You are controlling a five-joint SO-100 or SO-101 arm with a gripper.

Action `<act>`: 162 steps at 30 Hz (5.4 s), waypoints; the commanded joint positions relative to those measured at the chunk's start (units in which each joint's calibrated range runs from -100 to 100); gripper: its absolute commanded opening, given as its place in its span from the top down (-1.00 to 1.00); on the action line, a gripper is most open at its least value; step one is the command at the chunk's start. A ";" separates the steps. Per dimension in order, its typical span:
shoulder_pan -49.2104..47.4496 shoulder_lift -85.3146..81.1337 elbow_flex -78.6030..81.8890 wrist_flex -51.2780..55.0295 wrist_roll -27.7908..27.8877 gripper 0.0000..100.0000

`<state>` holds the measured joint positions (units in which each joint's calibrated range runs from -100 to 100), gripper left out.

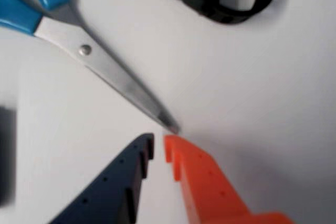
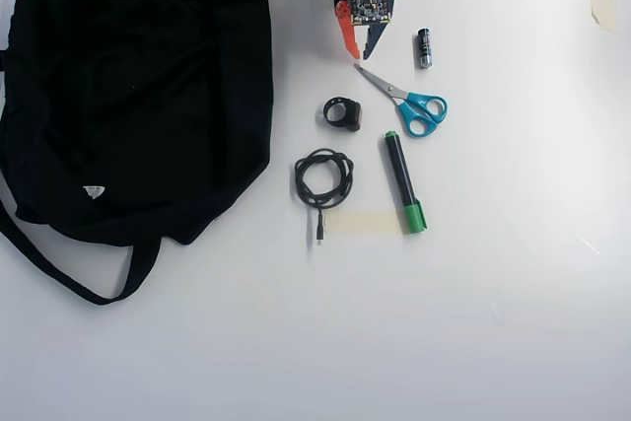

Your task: Put the cable into the black bag

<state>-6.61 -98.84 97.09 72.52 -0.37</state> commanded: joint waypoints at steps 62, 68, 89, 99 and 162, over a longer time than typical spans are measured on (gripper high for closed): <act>-0.64 6.22 -2.12 -27.39 -1.89 0.95; -3.86 16.02 -5.90 -46.34 -1.89 0.95; -0.64 61.74 -45.70 -76.40 -1.73 0.95; 0.70 77.76 -66.09 -75.71 -1.31 0.95; 0.70 93.19 -86.40 -40.22 -1.73 0.95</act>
<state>-5.95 -4.94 11.95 27.78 -1.98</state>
